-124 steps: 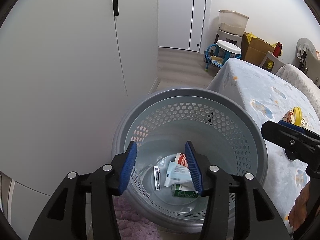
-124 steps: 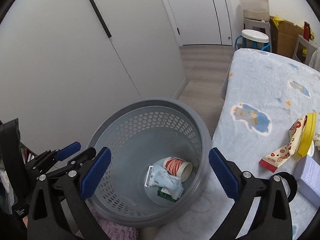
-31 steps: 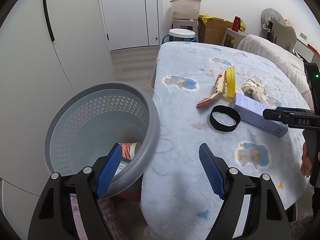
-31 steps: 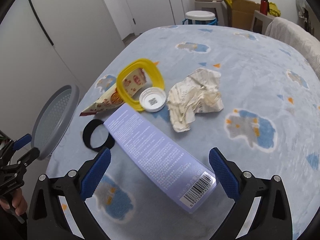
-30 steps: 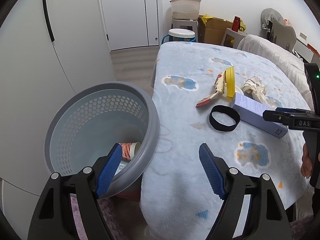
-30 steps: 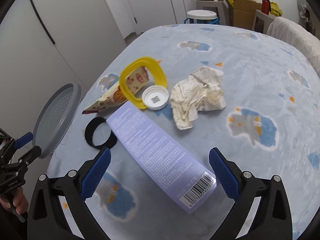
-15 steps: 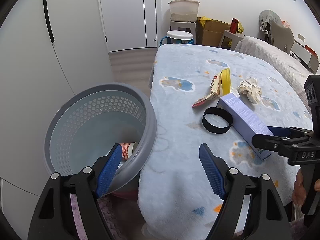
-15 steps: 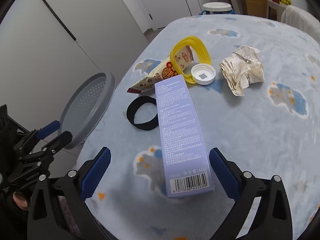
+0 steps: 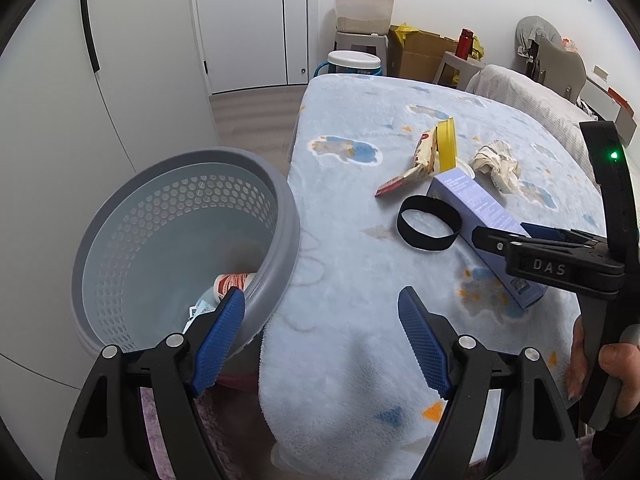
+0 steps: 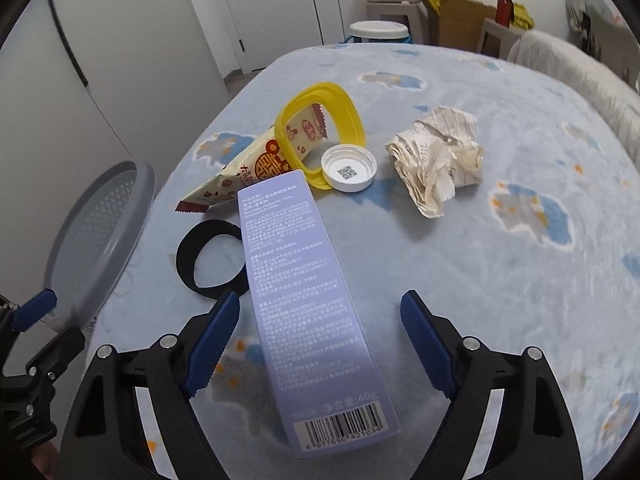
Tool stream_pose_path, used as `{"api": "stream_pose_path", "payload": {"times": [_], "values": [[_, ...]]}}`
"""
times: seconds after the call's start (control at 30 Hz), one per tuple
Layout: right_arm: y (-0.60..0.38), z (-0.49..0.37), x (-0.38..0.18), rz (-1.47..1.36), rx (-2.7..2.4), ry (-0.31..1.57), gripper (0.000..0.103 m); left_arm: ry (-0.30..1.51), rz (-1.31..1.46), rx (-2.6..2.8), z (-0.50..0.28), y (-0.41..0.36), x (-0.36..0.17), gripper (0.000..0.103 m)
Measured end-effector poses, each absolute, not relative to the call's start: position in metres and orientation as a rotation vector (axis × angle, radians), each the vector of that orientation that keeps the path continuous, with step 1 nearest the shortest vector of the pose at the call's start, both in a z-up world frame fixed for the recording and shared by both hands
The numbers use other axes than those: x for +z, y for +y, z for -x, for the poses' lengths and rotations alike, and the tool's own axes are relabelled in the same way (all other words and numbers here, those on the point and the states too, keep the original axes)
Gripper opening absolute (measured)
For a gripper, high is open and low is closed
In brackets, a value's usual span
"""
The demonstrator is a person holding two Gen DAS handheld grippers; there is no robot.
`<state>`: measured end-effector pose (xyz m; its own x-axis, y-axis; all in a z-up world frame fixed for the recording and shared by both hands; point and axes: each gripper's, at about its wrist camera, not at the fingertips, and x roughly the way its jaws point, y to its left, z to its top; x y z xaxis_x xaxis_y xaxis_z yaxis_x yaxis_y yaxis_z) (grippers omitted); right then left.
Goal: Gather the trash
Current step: 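Grasp the lavender toothpaste box with the right tool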
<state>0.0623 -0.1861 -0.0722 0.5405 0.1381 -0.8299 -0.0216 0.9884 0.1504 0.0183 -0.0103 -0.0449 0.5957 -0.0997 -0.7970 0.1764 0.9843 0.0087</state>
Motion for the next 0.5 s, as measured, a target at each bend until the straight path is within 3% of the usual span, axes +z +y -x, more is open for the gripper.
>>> {"api": "stream_pose_path", "payload": {"times": [0.03, 0.07, 0.1, 0.27, 0.5], "values": [[-0.185, -0.063, -0.073, -0.120, 0.093, 1.001, 0.067, 0.920, -0.089, -0.161, -0.018, -0.010, -0.045, 0.076], [-0.184, -0.064, -0.075, -0.117, 0.095, 1.009, 0.056, 0.922, -0.088, -0.162, -0.018, -0.010, -0.046, 0.076], [-0.183, -0.064, -0.075, -0.116, 0.094, 1.011, 0.053, 0.923, -0.087, -0.164, -0.018, -0.010, -0.046, 0.076], [-0.184, -0.054, -0.072, -0.131, 0.085, 0.999, 0.047, 0.932, -0.082, -0.176, -0.021, -0.013, -0.047, 0.076], [-0.197, -0.033, -0.065, -0.240, 0.085, 0.982, 0.046, 0.930, -0.109, -0.210, -0.024, -0.036, -0.048, 0.076]]}}
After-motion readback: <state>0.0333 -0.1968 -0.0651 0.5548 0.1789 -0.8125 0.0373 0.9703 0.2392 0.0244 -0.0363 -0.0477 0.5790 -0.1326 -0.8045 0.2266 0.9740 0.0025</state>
